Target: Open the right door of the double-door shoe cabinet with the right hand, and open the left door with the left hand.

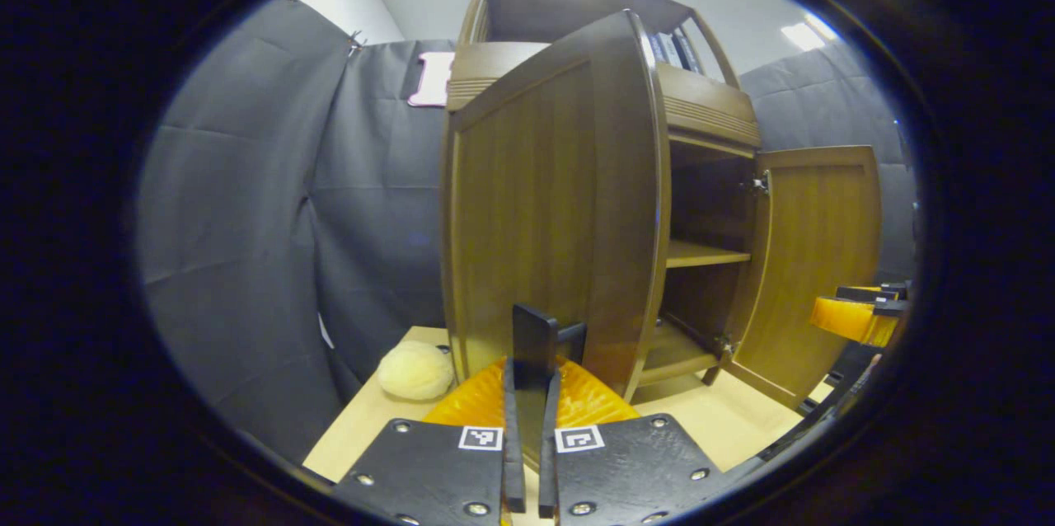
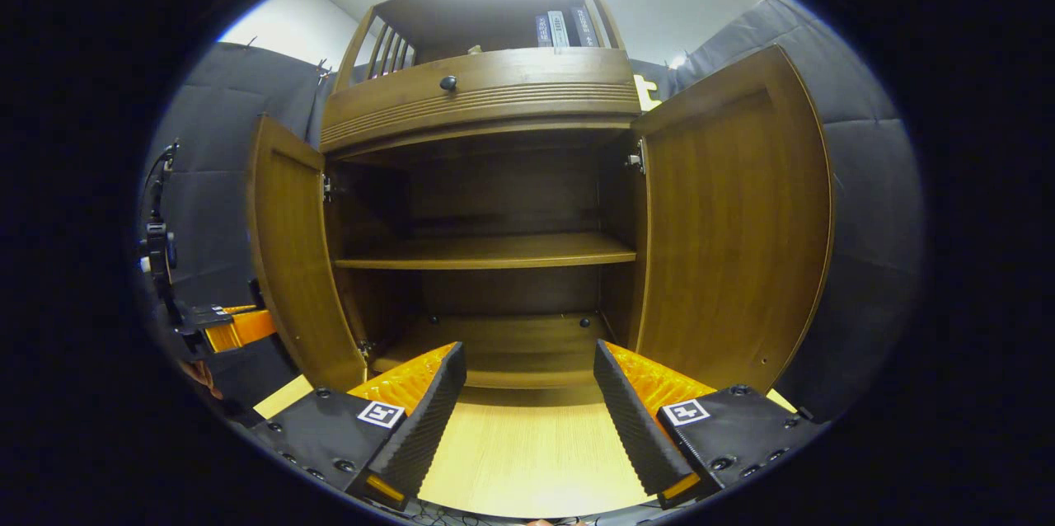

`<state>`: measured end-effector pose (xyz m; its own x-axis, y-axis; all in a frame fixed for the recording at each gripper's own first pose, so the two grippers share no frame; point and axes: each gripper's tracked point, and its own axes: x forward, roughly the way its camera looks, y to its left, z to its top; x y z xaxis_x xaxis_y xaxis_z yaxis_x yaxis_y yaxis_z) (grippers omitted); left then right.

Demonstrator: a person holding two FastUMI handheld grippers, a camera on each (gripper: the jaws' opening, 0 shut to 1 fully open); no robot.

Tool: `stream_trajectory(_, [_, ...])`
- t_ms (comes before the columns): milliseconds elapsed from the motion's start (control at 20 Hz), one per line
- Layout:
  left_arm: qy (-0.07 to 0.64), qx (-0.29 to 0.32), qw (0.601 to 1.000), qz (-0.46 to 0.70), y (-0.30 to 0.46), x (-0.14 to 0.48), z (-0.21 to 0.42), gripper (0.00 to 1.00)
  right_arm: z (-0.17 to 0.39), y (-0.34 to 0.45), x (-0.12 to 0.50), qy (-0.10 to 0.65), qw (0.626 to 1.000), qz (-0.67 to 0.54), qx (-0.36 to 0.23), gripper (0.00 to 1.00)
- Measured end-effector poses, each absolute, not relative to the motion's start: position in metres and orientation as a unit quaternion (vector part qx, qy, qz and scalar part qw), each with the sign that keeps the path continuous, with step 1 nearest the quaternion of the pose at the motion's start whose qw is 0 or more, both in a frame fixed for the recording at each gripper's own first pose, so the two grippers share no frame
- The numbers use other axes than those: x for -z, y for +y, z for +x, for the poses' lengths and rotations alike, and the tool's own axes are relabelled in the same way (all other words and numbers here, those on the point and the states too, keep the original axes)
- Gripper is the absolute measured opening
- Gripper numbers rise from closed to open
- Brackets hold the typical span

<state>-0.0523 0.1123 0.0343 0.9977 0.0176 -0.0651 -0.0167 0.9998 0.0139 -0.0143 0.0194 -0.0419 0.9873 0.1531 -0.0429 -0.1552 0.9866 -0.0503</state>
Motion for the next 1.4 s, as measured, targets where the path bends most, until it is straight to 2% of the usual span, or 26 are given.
stream_trajectory(150, [0.019,-0.024,1.000,-0.002,0.147,-0.036,-0.067,0.08,-0.013,0.021,0.042,0.020,0.996,-0.028,-0.081,0.98])
stream_trajectory(200, [0.012,-0.028,1.000,-0.009,0.160,-0.039,-0.072,0.10,-0.013,0.022,0.041,0.019,0.996,-0.029,-0.082,0.93])
stream_trajectory(300, [0.003,-0.031,0.999,-0.022,0.187,-0.039,-0.078,0.07,-0.013,0.024,0.041,0.018,0.996,-0.031,-0.085,0.93])
stream_trajectory(350, [-0.002,-0.034,0.999,-0.025,0.203,-0.039,-0.082,0.09,-0.013,0.025,0.041,0.019,0.996,-0.032,-0.086,0.98])
stream_trajectory(500, [-0.006,-0.011,1.000,-0.021,0.237,-0.040,-0.087,0.07,-0.014,0.030,0.040,0.019,0.995,-0.036,-0.090,0.98])
stream_trajectory(550, [-0.005,-0.006,1.000,-0.014,0.247,-0.041,-0.087,0.09,-0.014,0.031,0.040,0.021,0.995,-0.038,-0.091,0.93])
stream_trajectory(600, [-0.002,-0.008,1.000,-0.007,0.261,-0.042,-0.088,0.08,-0.015,0.031,0.041,0.022,0.995,-0.039,-0.090,0.98])
stream_trajectory(650, [-0.002,-0.004,1.000,-0.004,0.269,-0.045,-0.089,0.08,-0.015,0.031,0.040,0.023,0.995,-0.039,-0.087,0.98])
stream_trajectory(700, [-0.004,0.008,1.000,-0.005,0.271,-0.049,-0.089,0.08,-0.016,0.030,0.040,0.023,0.995,-0.037,-0.084,0.93])
stream_trajectory(800, [0.001,0.031,1.000,-0.003,0.267,-0.049,-0.086,0.07,-0.018,0.026,0.038,0.028,0.996,-0.032,-0.079,0.93])
stream_trajectory(850, [0.000,0.035,0.999,0.004,0.265,-0.047,-0.087,0.08,-0.018,0.024,0.037,0.031,0.996,-0.032,-0.076,0.98])
stream_trajectory(950, [0.001,0.037,0.999,0.014,0.264,-0.045,-0.086,0.07,-0.020,0.017,0.032,0.034,0.997,-0.036,-0.066,0.96])
stream_trajectory(1100, [0.000,0.028,1.000,0.008,0.266,-0.048,-0.086,0.05,-0.022,0.001,0.023,0.035,0.998,-0.034,-0.044,0.93])
stream_trajectory(1250, [0.005,0.020,1.000,0.001,0.265,-0.051,-0.087,0.07,-0.022,-0.011,0.016,0.033,0.998,-0.031,-0.033,1.00])
stream_trajectory(1300, [0.006,0.012,1.000,0.000,0.267,-0.055,-0.089,0.07,-0.021,-0.015,0.017,0.035,0.998,-0.033,-0.032,0.92])
stream_trajectory(1350, [0.006,0.000,1.000,0.000,0.268,-0.058,-0.092,0.08,-0.018,-0.020,0.019,0.037,0.998,-0.037,-0.029,0.98])
stream_trajectory(1400, [0.004,-0.015,1.000,0.003,0.268,-0.066,-0.095,0.08,-0.016,-0.031,0.019,0.036,0.998,-0.044,-0.018,0.98])
